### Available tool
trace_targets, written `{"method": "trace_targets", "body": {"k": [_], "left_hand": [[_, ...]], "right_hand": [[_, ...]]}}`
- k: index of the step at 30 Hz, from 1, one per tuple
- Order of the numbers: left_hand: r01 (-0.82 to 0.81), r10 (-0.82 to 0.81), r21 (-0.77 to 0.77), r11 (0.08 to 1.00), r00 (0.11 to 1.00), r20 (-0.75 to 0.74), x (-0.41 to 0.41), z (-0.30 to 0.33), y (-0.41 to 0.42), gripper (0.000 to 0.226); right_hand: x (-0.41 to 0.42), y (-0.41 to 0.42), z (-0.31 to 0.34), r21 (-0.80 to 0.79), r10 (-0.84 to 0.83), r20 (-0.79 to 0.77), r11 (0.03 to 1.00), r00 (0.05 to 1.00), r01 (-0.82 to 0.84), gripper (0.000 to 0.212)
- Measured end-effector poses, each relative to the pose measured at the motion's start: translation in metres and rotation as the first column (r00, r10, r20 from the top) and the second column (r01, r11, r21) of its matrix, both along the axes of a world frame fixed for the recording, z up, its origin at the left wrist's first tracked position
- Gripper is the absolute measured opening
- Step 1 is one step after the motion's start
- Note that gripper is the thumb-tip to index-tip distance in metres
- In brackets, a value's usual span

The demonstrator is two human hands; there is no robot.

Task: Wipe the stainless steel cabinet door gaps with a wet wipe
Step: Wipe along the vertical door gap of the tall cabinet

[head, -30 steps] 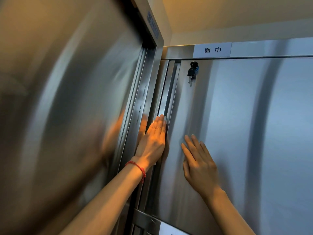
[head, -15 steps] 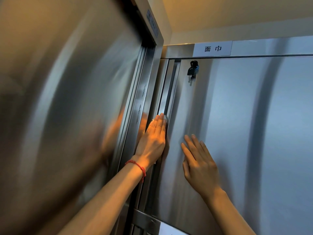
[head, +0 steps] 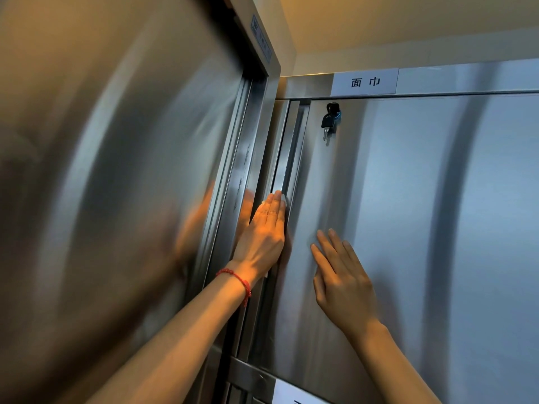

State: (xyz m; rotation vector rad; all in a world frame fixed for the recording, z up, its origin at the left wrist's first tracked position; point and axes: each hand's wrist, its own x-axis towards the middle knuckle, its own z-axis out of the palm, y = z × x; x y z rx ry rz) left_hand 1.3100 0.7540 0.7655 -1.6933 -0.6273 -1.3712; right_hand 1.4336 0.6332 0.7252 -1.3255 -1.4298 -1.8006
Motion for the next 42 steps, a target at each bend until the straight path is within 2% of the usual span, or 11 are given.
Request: {"method": "trace_targets", "body": {"k": [5, 9, 16, 21, 37, 42], "left_hand": [[-0.024, 0.022, 0.053, 0.998, 0.999, 0.027, -0.004, 0.012, -0.006, 0.058], [-0.044, 0.045, 0.069, 0.997, 0.999, -0.005, -0.004, 0.0, -0.003, 0.056], [0.126, -0.128, 0.037, 0.991, 0.991, 0.047, 0.003, 0.012, 0.006, 0.041], [0.205, -0.202, -0.098, 0.974, 0.978, 0.045, 0.007, 0.006, 0.01, 0.045], [0.047, -0.048, 0.062, 0.997, 0.999, 0.003, -0.002, 0.001, -0.001, 0.052], [0.0, -0.001, 0.051, 0.999, 1.0, 0.008, -0.006, 0.01, -0.007, 0.055]], "right_hand": [[0.0, 0.0, 0.0, 0.001, 0.009, -0.006, 1.0, 1.0, -0.009, 0.045], [-0.001, 0.0, 0.0, -0.001, 0.012, -0.008, 1.0, 1.0, -0.012, 0.045], [0.001, 0.0, -0.001, -0.004, 0.023, -0.013, 1.0, 1.0, -0.023, 0.044], [0.0, 0.0, 0.0, -0.004, 0.021, -0.015, 1.0, 1.0, -0.021, 0.044], [-0.001, -0.001, 0.0, -0.013, 0.012, -0.019, 1.0, 1.0, -0.012, 0.045], [-0.001, -0.001, 0.001, -0.015, 0.014, -0.023, 1.0, 1.0, -0.014, 0.045]]}}
